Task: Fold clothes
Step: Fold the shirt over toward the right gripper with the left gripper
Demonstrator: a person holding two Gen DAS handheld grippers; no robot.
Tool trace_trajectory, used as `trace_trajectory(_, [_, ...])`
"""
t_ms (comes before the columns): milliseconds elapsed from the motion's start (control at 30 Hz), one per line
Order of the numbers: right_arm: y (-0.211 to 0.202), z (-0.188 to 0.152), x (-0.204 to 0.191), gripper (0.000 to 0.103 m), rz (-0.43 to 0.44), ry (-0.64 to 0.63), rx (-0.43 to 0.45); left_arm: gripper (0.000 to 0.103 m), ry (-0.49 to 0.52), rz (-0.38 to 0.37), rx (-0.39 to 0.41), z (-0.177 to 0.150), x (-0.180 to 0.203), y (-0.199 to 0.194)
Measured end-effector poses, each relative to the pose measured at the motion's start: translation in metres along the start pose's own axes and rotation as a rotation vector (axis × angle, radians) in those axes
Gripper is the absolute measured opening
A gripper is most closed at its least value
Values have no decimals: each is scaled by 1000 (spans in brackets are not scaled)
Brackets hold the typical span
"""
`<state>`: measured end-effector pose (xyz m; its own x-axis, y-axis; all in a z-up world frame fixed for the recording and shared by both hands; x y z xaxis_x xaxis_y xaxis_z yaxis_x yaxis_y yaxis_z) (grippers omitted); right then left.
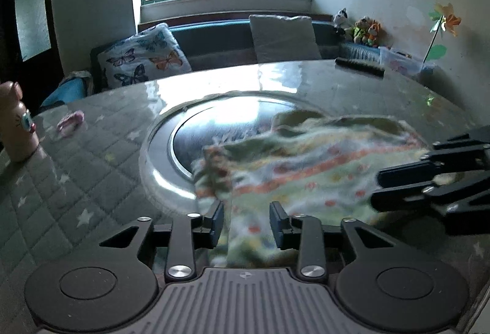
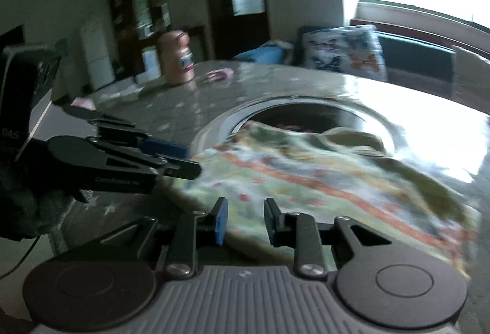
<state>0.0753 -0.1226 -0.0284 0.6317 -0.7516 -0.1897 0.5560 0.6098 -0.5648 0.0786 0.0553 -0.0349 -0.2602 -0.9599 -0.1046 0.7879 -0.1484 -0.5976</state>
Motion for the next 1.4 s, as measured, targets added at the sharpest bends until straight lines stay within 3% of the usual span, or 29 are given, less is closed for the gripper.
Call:
trace_trajectory(467, [-50,-40,83,24,-221,189,-23,40,58,-33,-23,5,19,20])
trace_trajectory(733, [-39,-14,95,25,-228,183,28,40,57,-12,-24,21,13,33])
trace_trajectory(1000, [-20,-12,120,24,-253,226,-20,40,40,7,-65,21,-5,49])
trace_trajectory(1200, [-2,15,128,24,-254,211,9,40,28,14,-56,33,-11,61])
trace_trajectory(1400, [27,26,138,24,-237,230,-16,40,20,33,-77,40,-20,82])
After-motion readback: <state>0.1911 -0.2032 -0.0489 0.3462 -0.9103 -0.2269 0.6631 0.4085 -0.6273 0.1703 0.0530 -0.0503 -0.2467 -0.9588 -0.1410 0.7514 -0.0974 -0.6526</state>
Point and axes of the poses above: each gripper's, at about its wrist camera, not at the fingertips, and y roughly the way its jaws point, x to its right, z to its top, the point moved 5 cm from there along y, roughly the way its jaws point, and after that the axes turned 5 degrees about y, right-handed, at the moved point
